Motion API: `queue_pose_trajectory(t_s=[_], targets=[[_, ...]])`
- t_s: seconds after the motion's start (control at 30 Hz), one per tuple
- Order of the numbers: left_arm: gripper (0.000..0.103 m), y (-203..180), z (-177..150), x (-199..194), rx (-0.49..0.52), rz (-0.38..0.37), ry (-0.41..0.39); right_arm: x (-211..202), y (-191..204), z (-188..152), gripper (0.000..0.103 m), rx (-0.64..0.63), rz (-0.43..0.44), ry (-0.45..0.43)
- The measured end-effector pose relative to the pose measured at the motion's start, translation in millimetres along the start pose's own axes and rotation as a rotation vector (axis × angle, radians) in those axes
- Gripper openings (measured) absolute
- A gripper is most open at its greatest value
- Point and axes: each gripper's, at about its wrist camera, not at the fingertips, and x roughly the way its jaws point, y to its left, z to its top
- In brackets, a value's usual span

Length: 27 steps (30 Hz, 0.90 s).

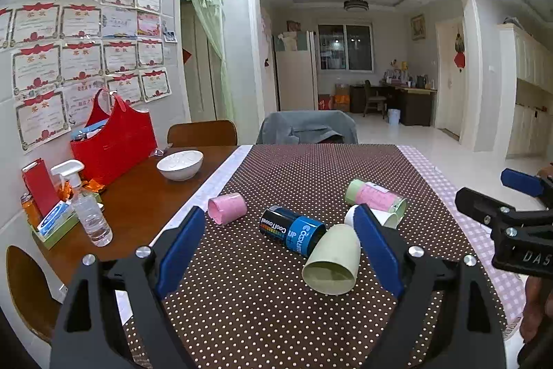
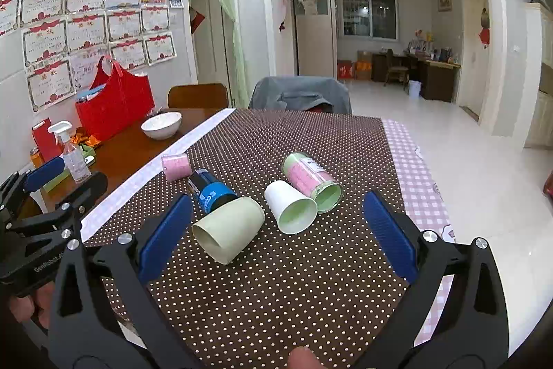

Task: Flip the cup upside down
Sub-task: 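Reach the left tool to the pink-labeled jar and close on it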

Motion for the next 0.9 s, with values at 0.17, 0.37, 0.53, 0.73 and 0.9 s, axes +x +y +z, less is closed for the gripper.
queue_pose_trajectory(t_s=[0.17,0.37,0.53,0.73,0.9], targets=[[0.086,-6,-3,31,0.031,-0.016,0.065,25,-14,6,0.097,0.003,-0.009,0.049],[0.086,-18,-2,81,0.083,-0.072,0.172,58,-31,9,0.097,0.033,-0.026,0.108],[0.086,-38,4,128,0.15,-0.127,0.254,89,-51,13,0.097,0.069,-0.046,0.151],[0.086,-70,25,190,0.177,-0.203,0.341,121,-81,14,0.097,0.105,-0.077,0.196],[0.086,-98,32,242,0.161,-0.269,0.463,154,-111,15,0.097,0.132,-0.089,0.238]])
